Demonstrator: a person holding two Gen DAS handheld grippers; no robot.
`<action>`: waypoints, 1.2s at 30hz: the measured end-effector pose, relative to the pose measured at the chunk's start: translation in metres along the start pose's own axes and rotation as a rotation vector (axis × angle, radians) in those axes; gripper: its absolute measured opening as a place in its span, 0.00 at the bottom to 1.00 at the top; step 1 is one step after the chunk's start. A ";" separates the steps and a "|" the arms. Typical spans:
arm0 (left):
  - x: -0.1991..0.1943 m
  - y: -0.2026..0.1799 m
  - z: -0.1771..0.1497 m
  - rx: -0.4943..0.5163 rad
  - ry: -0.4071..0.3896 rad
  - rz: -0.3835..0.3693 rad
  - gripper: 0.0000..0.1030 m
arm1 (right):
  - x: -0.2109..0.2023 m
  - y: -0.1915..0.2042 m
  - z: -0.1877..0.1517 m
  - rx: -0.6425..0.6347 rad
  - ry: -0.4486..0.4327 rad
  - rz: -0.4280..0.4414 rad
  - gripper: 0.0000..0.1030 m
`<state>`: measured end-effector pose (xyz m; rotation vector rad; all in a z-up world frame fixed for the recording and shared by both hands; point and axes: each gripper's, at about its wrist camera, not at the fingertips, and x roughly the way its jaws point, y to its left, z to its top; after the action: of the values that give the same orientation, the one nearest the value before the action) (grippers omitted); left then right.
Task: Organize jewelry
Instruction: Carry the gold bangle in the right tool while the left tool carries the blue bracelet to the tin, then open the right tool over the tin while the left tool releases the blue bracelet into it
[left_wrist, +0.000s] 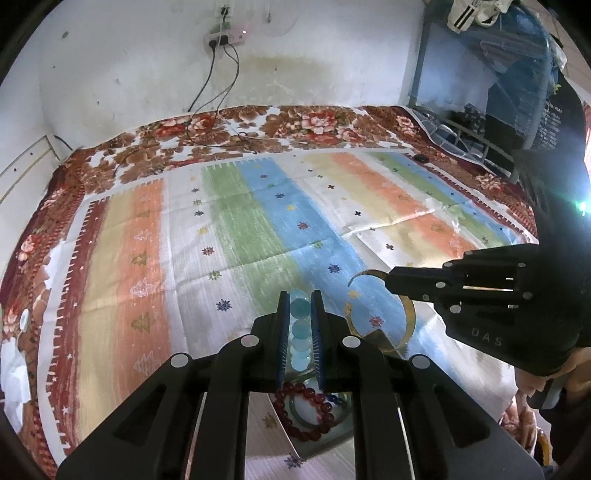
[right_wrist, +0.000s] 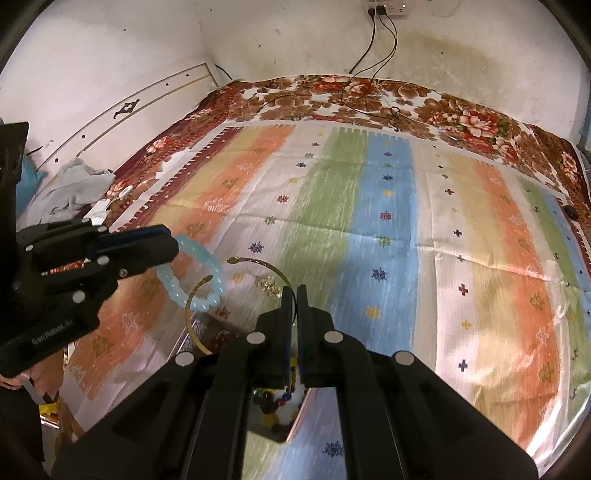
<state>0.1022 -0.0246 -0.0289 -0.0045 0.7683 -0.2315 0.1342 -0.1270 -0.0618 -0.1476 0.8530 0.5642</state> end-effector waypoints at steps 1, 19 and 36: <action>-0.002 -0.001 -0.001 -0.002 -0.002 -0.004 0.10 | -0.002 0.000 -0.002 -0.002 0.001 -0.002 0.03; -0.003 -0.021 -0.016 0.006 0.018 -0.030 0.10 | -0.011 0.002 -0.023 -0.004 0.021 -0.009 0.04; 0.008 -0.014 -0.022 -0.010 0.062 -0.020 0.14 | -0.002 0.000 -0.025 0.003 0.048 0.004 0.19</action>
<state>0.0902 -0.0379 -0.0488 -0.0145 0.8316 -0.2479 0.1162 -0.1369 -0.0771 -0.1569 0.9014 0.5649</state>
